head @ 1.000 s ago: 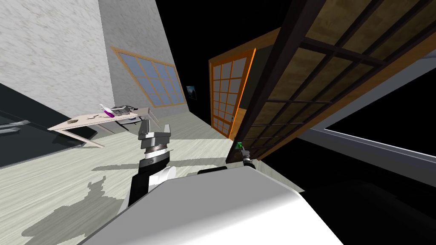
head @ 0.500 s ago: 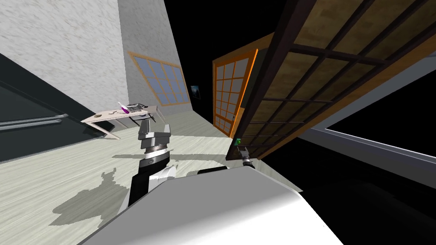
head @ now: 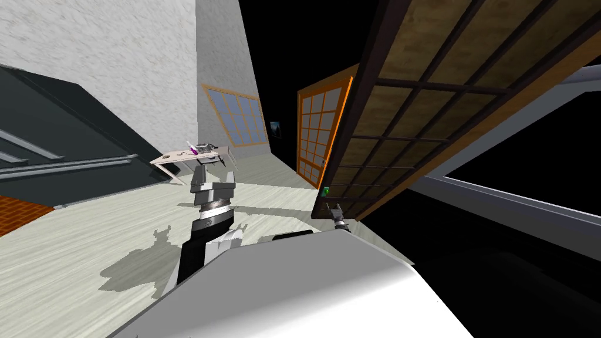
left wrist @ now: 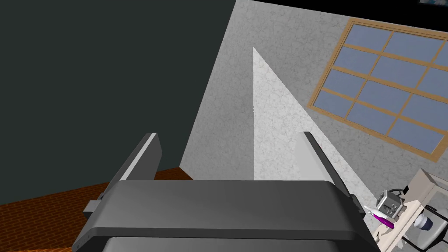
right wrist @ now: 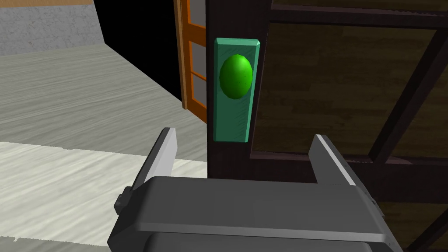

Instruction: Pull the door open

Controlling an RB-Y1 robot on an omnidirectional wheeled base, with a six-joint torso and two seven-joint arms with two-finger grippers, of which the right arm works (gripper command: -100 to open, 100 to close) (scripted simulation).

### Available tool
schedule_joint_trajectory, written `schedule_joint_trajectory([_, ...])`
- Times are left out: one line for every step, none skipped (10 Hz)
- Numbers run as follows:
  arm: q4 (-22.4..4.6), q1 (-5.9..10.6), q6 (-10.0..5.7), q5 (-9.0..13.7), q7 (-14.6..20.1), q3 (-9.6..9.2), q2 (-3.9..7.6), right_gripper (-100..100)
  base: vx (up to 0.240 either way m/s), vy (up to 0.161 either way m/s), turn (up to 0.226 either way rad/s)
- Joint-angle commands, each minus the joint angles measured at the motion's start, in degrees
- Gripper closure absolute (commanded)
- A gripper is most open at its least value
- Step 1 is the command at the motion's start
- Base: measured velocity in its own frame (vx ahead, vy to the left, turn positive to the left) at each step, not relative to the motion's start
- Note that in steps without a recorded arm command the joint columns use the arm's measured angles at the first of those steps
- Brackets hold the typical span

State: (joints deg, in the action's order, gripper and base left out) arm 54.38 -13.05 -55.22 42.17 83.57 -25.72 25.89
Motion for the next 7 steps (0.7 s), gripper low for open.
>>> schedule_joint_trajectory([-0.8,0.25,0.1,0.5,-0.5,1.99,-0.86,-100,-0.001,-0.043,0.348])
schedule_joint_trajectory([-1.2,0.3,0.25,0.9,-0.9,3.64,-1.43,-100,0.017,-0.057,0.394])
schedule_joint_trajectory([-1.5,0.33,0.33,1.2,-1.2,4.55,-1.74,-100,0.012,-0.052,0.279])
schedule_joint_trajectory([-1.7,0.36,0.41,1.4,-1.4,5.53,-2.08,-100,0.009,-0.042,0.186])
schedule_joint_trajectory([-2.0,0.39,0.5,1.7,-1.6,6.53,-2.42,-100,0.009,-0.035,0.159])
schedule_joint_trajectory([-2.3,0.42,0.59,2.0,-1.9,7.57,-2.78,-100,-0.001,-0.034,0.188])
schedule_joint_trajectory([-2.6,0.45,0.68,2.3,-2.2,8.63,-3.15,-100,-0.005,-0.034,0.218])
